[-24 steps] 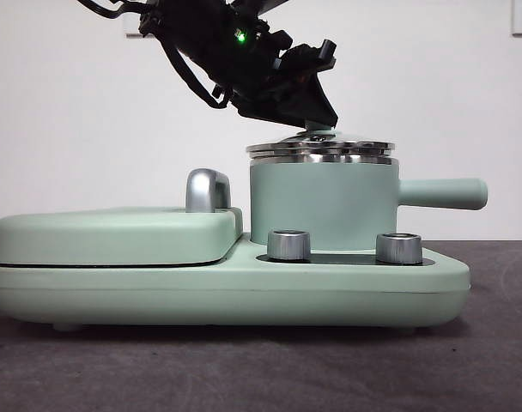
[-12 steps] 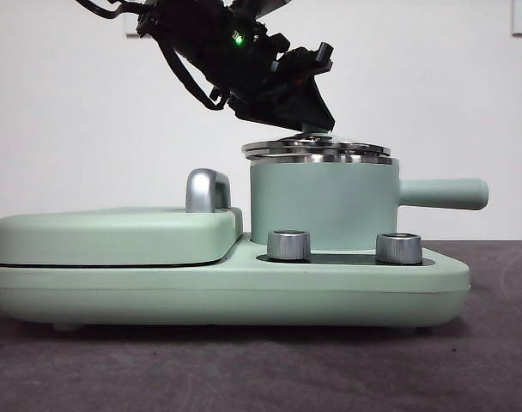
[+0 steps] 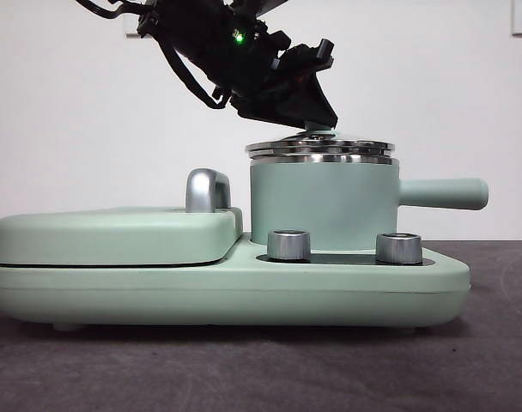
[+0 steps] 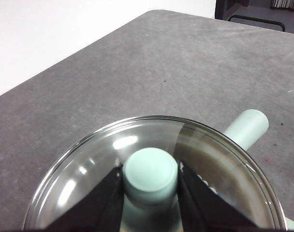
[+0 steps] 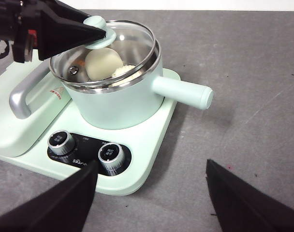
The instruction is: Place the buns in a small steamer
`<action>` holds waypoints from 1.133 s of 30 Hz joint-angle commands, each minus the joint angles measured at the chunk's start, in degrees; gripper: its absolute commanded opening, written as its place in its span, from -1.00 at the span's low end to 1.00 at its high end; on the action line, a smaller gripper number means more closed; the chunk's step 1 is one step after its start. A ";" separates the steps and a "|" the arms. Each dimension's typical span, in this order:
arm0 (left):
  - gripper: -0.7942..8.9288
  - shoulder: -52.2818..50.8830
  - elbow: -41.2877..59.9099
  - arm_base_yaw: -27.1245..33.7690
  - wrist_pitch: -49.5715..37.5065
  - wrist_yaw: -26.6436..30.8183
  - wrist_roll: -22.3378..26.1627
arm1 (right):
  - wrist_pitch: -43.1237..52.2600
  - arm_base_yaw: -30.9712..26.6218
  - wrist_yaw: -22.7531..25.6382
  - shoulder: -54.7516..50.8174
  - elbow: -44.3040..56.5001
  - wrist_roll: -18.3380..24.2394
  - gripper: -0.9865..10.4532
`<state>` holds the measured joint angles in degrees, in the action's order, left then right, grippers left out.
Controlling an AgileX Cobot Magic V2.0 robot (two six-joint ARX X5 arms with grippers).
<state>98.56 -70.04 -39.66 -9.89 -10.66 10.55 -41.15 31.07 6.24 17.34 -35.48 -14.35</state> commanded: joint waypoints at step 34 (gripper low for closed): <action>-0.82 2.62 -1.73 1.09 -2.93 -1.44 0.76 | 0.37 0.35 1.33 0.17 -0.24 0.20 -0.22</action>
<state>99.92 -70.08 -38.48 -11.84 -12.10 10.98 -41.15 31.07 7.35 17.34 -35.46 -14.35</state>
